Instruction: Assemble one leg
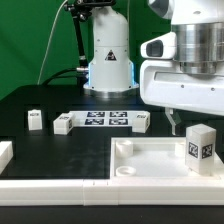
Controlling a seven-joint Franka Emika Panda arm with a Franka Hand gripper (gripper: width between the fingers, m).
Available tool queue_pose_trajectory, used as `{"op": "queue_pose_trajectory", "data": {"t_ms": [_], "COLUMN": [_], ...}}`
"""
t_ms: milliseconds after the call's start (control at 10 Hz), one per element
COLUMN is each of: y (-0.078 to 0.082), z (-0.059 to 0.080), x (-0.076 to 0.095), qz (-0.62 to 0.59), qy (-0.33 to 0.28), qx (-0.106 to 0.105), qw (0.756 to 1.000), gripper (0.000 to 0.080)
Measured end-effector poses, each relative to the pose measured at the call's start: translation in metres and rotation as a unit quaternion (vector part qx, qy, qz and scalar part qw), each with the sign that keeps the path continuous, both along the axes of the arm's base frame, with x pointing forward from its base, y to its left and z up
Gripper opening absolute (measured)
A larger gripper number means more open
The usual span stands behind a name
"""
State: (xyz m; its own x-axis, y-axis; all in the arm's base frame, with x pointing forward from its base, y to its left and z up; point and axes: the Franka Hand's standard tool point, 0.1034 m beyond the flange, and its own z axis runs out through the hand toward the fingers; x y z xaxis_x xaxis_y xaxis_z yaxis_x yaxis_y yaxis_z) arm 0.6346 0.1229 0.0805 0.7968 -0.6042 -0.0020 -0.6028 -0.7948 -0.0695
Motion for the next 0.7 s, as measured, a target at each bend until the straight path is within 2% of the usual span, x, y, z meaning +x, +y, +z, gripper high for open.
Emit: {"op": "queue_pose_trajectory", "data": {"t_ms": [300,500,700], "y": [0.0004,-0.0028,-0.0034], "z": [0.0000,-0.0007,-0.0010], "x": [0.0002,0.0005,0.0006], "qz": [0.152,0.250,0.362], "qy": [-0.008,-0.013,-0.018], "qx": [-0.006,-0.010,-0.020], "qw": [0.988,0.968,0.932], "gripper": [0.0649,0.0649,0.0649]}}
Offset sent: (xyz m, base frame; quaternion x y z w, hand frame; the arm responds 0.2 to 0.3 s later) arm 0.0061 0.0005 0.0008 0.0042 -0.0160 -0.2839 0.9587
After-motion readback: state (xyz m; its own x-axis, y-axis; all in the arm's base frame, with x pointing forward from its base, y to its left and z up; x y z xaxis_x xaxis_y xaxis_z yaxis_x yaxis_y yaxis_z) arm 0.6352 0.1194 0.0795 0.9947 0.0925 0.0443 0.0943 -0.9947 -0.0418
